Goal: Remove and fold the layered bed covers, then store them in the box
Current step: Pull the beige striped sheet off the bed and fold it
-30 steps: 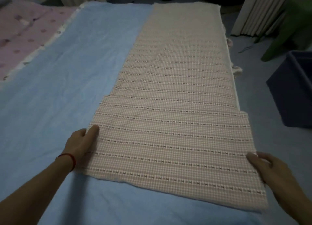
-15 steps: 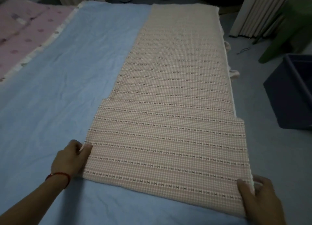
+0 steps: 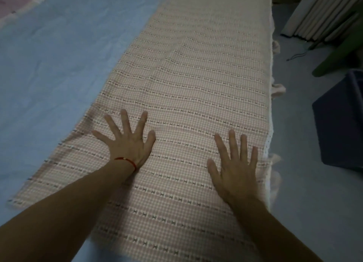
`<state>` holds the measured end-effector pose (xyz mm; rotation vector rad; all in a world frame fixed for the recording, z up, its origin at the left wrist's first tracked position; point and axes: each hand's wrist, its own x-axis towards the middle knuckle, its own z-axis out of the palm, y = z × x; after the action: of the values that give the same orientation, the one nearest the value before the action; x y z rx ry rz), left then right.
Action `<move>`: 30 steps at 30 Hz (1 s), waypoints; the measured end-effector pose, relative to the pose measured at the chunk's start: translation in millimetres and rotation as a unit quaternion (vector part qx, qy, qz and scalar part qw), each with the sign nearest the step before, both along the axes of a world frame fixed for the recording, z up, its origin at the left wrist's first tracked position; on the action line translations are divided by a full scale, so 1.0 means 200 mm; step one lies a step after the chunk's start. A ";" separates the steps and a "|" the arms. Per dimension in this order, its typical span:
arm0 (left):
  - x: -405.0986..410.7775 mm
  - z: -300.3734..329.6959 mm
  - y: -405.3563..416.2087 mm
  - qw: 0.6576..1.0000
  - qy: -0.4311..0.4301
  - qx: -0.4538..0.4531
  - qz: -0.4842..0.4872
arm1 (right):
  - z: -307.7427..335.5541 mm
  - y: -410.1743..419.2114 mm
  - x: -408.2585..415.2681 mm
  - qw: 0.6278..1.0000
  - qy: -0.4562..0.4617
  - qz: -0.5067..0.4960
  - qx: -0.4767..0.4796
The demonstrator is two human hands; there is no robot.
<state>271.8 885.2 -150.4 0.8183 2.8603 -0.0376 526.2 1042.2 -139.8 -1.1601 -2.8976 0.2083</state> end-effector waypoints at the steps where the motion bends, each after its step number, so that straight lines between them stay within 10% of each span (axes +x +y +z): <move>1: -0.01 -0.01 0.01 1.000 0.008 0.004 0.002 | -0.01 0.00 0.00 1.000 0.010 0.004 0.004; 30: -0.01 0.02 0.03 1.000 0.022 -0.008 0.012 | -0.05 0.03 -0.07 0.998 0.011 0.040 -0.042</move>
<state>268.9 891.4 -147.0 0.7890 2.9070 -0.0759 511.9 1049.2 -149.9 -1.0469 -2.9438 0.3447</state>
